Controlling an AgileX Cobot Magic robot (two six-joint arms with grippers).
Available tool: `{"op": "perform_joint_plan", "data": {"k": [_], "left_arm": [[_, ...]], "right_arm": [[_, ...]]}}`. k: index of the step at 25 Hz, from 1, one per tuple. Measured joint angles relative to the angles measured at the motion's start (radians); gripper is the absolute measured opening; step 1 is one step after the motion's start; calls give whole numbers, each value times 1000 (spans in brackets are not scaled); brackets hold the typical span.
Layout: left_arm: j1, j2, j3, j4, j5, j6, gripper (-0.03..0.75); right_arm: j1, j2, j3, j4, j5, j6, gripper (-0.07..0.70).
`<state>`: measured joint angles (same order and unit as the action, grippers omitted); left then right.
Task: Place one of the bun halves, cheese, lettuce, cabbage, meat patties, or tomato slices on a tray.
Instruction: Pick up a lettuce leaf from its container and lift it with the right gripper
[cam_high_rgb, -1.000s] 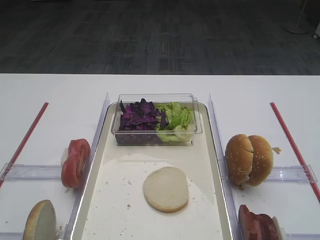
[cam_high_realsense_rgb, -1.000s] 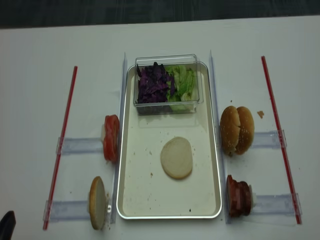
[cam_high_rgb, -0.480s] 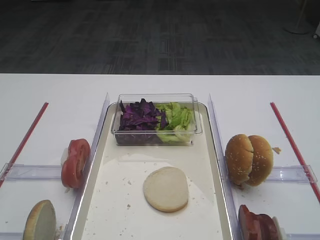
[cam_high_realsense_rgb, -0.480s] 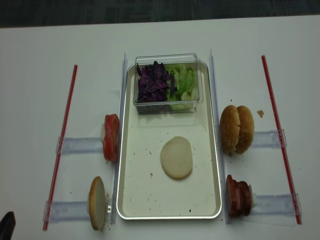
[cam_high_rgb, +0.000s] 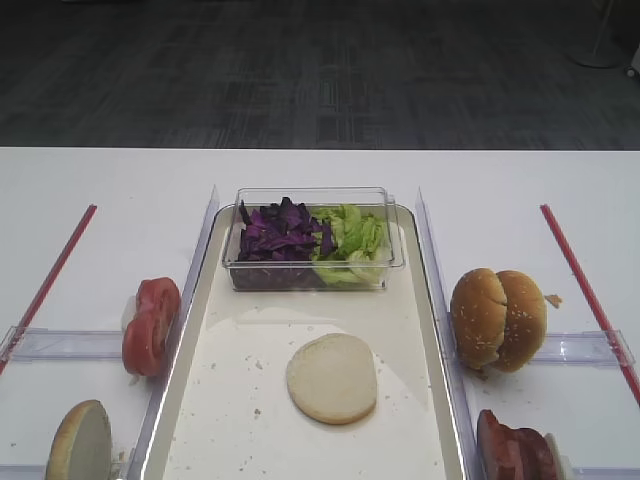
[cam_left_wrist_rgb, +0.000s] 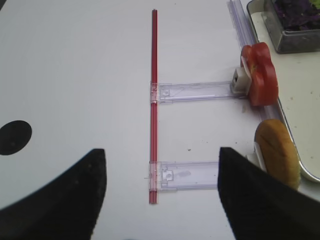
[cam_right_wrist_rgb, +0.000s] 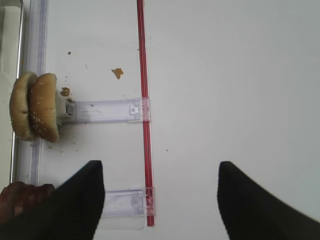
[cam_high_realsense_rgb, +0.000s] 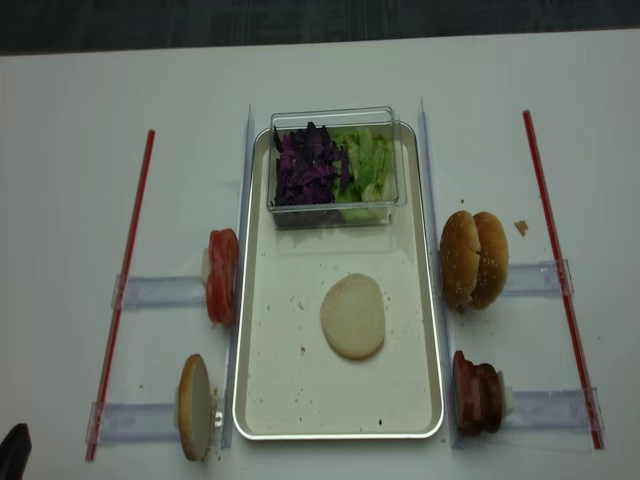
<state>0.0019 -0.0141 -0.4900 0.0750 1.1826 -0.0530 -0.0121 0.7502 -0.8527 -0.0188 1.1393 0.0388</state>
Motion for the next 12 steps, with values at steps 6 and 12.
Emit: {"op": "perform_joint_plan", "data": {"k": [6,12], "left_arm": [[0,0,0,0,0,0,438],[0,0,0,0,0,0,438]], "right_arm": [[0,179,-123,0,0,0,510],[0,339,-231,-2,-4,0,594]]}}
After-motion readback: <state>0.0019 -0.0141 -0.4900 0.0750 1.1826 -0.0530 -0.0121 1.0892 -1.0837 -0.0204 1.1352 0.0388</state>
